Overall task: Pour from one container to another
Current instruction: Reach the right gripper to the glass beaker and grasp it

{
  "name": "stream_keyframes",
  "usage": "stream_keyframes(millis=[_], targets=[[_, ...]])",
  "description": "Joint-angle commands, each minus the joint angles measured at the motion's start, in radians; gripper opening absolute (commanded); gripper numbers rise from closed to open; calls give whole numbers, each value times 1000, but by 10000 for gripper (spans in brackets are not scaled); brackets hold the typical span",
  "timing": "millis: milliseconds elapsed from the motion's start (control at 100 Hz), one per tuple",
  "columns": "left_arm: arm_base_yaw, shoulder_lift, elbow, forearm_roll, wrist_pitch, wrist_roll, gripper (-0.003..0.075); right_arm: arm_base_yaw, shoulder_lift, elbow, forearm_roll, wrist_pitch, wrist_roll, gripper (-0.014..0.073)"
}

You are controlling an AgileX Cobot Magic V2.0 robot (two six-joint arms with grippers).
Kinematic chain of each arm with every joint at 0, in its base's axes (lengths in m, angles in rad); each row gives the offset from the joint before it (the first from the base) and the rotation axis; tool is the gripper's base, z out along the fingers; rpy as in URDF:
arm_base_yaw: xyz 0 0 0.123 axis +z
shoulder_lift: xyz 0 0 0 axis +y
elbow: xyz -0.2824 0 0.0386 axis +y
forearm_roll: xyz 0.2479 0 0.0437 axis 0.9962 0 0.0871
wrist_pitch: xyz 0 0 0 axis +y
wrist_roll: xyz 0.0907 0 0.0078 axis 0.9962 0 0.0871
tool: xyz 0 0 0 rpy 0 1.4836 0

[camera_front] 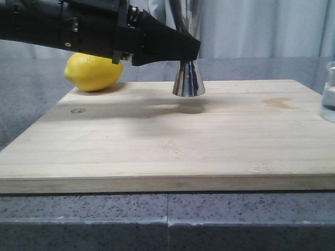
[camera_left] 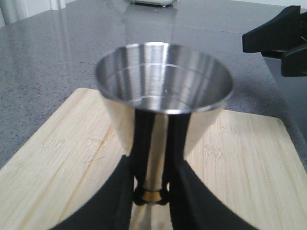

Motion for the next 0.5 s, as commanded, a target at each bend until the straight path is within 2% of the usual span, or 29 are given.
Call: stream_keyframes(millis=[0, 230, 490], targets=[[-1, -39, -28, -75, 61, -1, 20, 5, 26, -4, 6, -146, -8, 541], [-1, -39, -28, -75, 61, -1, 20, 17, 134, 6, 6, -214, -6, 541], [-1, -39, -28, -75, 61, -1, 20, 90, 242, 6, 6, -318, -6, 541]])
